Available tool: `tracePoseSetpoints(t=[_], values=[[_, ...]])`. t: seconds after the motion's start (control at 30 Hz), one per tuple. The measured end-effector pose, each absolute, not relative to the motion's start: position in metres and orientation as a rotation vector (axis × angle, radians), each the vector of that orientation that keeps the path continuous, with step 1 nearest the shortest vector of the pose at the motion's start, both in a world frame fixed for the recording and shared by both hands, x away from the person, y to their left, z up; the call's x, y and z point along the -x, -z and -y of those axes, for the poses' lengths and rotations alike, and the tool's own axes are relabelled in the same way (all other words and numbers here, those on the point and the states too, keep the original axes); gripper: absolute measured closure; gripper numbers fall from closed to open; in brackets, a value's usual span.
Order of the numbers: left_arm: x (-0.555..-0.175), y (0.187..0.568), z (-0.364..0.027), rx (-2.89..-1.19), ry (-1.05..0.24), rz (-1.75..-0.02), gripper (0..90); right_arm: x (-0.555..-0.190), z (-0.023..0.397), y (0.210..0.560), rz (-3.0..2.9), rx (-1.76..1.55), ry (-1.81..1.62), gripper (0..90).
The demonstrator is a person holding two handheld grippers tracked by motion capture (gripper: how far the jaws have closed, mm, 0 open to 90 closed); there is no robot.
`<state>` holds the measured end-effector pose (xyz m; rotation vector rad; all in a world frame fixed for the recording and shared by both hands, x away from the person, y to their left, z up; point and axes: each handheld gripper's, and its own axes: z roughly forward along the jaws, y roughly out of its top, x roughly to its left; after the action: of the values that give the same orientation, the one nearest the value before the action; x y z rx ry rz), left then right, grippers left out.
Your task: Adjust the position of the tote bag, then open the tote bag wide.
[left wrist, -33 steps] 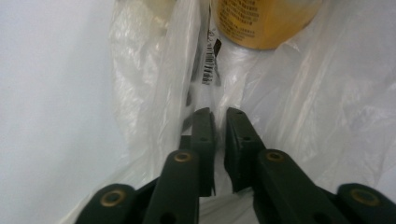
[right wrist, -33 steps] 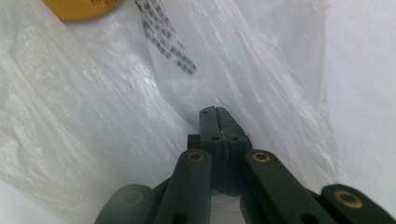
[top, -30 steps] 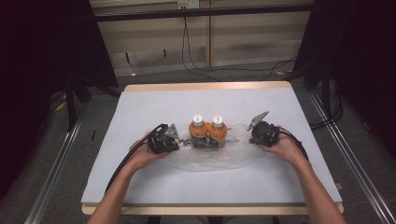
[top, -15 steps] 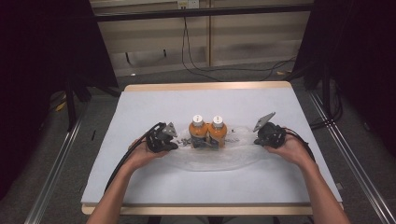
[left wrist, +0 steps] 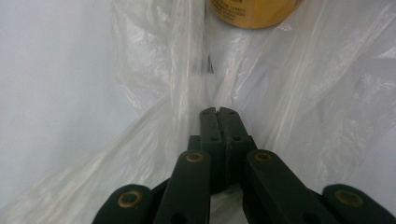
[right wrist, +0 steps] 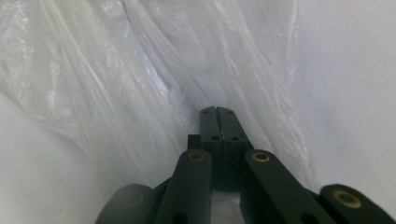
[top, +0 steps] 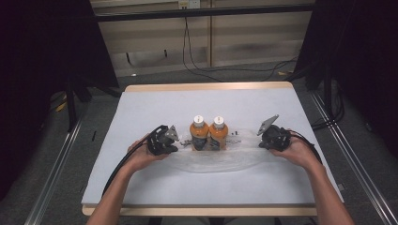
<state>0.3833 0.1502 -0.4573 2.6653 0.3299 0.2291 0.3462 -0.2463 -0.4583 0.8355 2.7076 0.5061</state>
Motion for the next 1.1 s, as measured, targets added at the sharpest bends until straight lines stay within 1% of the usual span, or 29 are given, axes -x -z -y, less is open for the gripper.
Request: tracePoseSetpoints(t=[0.2,0.33,0.63,0.73,0.83,0.93,1.1], values=[[-0.385,0.458,-0.155,-2.641,-0.188,-0.349,90.0,-0.343,0.261,0.457,-2.703,-0.887,-0.475,90.0],[-0.385,0.458,-0.154,-2.643,-0.201,-0.351,90.0,-0.343,0.269,0.458,-2.686,-0.901,-0.487,90.0],[-0.388,0.457,-0.158,-2.606,-0.154,-0.393,90.0,-0.34,0.275,0.458,-2.671,-0.916,-0.495,90.0],[-0.389,0.458,-0.159,-2.596,-0.152,-0.408,90.0,-0.339,0.275,0.458,-2.664,-0.926,-0.487,90.0],[-0.386,0.458,-0.156,-2.614,-0.18,-0.409,90.0,-0.338,0.276,0.458,-2.657,-0.936,-0.492,90.0],[-0.387,0.459,-0.159,-2.588,-0.138,-0.412,90.0,-0.338,0.274,0.458,-2.649,-0.925,-0.498,90.0],[-0.387,0.453,-0.163,-2.509,-0.094,-0.411,90.0,-0.339,0.27,0.453,-2.634,-0.915,-0.637,90.0]])
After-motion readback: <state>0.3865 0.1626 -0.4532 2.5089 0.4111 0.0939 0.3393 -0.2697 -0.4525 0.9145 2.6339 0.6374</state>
